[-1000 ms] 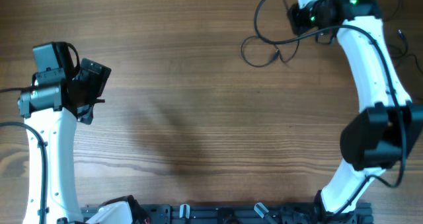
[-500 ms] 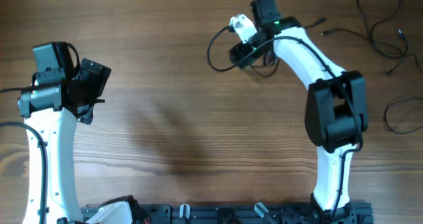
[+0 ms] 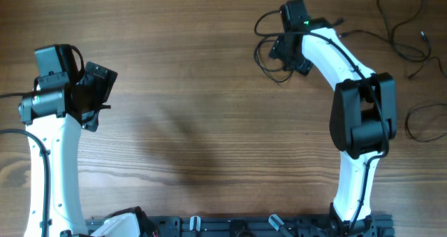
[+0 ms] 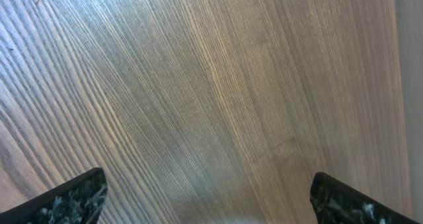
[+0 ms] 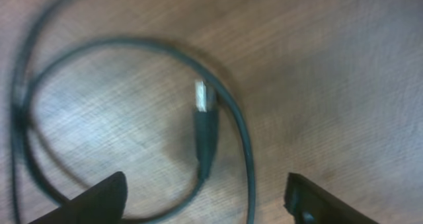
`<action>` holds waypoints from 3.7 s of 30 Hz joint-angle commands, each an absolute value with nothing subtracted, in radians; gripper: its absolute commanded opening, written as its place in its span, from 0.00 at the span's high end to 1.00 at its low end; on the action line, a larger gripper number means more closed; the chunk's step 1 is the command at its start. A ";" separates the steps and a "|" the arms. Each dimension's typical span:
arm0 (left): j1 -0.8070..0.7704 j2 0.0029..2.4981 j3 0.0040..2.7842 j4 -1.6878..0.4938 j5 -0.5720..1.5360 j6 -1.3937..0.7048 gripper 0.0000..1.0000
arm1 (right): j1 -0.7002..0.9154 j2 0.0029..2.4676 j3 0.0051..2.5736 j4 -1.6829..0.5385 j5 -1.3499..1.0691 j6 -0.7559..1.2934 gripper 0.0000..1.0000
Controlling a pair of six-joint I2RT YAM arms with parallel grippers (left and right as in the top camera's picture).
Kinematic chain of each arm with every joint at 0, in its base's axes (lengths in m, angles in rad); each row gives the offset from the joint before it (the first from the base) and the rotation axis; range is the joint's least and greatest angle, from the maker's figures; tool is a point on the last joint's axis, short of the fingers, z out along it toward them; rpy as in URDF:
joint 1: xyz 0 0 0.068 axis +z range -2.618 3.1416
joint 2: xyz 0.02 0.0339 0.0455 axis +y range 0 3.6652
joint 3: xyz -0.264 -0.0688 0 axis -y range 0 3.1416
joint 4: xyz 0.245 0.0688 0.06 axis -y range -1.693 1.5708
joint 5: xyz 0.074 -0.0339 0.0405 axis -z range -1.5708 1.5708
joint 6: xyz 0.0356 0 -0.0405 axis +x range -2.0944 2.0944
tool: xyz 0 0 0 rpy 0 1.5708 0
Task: Untangle cables
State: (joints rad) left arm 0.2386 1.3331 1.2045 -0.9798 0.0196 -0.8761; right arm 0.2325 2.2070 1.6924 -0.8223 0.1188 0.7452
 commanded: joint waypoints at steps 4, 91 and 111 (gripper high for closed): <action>0.245 1.325 1.210 -0.978 0.006 -0.863 0.00 | 0.236 2.224 1.542 -0.679 0.196 0.768 0.54; 0.245 1.325 1.210 -0.978 0.006 -0.863 0.00 | 0.018 0.033 0.553 -0.575 0.058 0.265 0.00; 0.245 1.325 1.210 -0.978 0.006 -0.863 0.00 | -0.014 0.004 0.154 0.052 -0.009 0.265 0.00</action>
State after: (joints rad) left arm 0.2386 1.3312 1.2045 -0.9798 0.0193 -0.8761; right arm -0.0078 0.0200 0.2142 -0.0063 0.0154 0.2607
